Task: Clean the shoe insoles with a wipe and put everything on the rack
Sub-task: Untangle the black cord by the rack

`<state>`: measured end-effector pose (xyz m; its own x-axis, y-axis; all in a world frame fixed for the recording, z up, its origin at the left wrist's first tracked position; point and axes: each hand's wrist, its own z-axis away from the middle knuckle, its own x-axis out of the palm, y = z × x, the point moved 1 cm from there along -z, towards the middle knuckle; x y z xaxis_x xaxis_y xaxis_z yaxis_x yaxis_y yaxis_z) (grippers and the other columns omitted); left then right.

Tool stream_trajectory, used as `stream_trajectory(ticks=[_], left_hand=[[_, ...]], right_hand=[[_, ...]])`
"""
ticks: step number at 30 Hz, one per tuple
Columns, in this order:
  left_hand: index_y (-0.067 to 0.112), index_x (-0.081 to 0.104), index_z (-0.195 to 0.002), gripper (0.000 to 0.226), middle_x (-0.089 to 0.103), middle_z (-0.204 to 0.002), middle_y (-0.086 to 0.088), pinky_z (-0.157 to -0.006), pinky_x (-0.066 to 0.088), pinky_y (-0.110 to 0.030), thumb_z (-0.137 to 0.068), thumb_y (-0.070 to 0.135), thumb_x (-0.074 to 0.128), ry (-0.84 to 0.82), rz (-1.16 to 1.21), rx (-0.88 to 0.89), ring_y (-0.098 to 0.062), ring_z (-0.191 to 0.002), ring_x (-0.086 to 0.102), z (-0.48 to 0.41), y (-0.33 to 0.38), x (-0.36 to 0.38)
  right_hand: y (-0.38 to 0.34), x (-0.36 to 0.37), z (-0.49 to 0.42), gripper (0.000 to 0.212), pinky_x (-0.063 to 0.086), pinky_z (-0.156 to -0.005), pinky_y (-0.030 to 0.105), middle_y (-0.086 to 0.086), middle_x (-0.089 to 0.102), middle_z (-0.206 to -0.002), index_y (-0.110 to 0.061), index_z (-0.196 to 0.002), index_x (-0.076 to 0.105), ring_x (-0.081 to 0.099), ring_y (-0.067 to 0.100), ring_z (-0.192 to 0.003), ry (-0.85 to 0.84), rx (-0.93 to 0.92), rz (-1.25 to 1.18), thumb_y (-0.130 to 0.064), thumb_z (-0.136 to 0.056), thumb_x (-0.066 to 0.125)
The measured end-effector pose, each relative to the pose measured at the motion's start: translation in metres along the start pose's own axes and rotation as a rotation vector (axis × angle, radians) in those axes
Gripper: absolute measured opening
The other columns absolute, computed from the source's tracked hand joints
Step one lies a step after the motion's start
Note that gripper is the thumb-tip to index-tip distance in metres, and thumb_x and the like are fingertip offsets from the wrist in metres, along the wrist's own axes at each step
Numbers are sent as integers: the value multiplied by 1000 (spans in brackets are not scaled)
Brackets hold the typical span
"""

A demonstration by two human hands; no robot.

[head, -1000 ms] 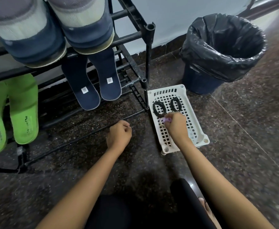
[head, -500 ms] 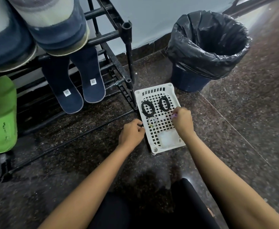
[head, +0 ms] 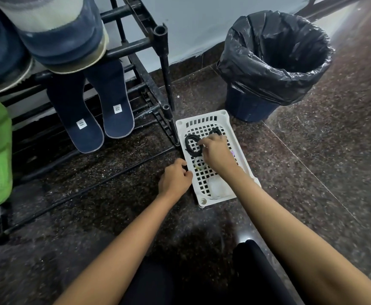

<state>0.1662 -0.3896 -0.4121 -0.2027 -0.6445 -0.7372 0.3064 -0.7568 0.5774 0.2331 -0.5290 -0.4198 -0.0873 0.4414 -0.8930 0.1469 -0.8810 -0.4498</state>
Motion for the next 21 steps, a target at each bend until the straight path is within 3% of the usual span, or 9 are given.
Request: stream_trajectory(ticks=[6, 12, 17, 21], left_hand=[[15, 54, -126, 34, 68, -108, -3, -77, 49, -31, -94, 26, 58, -44, 11, -18, -22, -94, 63, -1, -5, 2], [12, 52, -124, 34, 66, -83, 2, -77, 55, -40, -92, 22, 59, -100, 35, -2, -22, -82, 67, 4, -3, 4], [10, 51, -123, 34, 70, -77, -1, -73, 57, -44, -90, 16, 59, -128, 77, -15, -23, -71, 68, 7, -4, 5], [9, 50, -124, 36, 70, -80, -3, -72, 58, -44, -89, 17, 59, -144, 96, -20, -25, -73, 69, 7, -5, 8]], right_hand=[[-18, 7, -19, 40, 30, -96, 35, 11, 49, -123, -18, -124, 53, 39, 31, -108, -210, -32, 282, -8, -89, 39], [-28, 8, -30, 38, 27, -102, 37, 15, 48, -128, -7, -126, 49, 39, 34, -116, -229, 16, 259, -4, -90, 38], [-36, 2, -33, 39, 26, -103, 37, 16, 46, -131, 1, -129, 45, 36, 31, -121, -223, 40, 202, 0, -91, 36], [-36, 2, -39, 42, 26, -104, 37, 16, 44, -133, -2, -131, 43, 37, 32, -121, -260, 76, 171, -3, -89, 40]])
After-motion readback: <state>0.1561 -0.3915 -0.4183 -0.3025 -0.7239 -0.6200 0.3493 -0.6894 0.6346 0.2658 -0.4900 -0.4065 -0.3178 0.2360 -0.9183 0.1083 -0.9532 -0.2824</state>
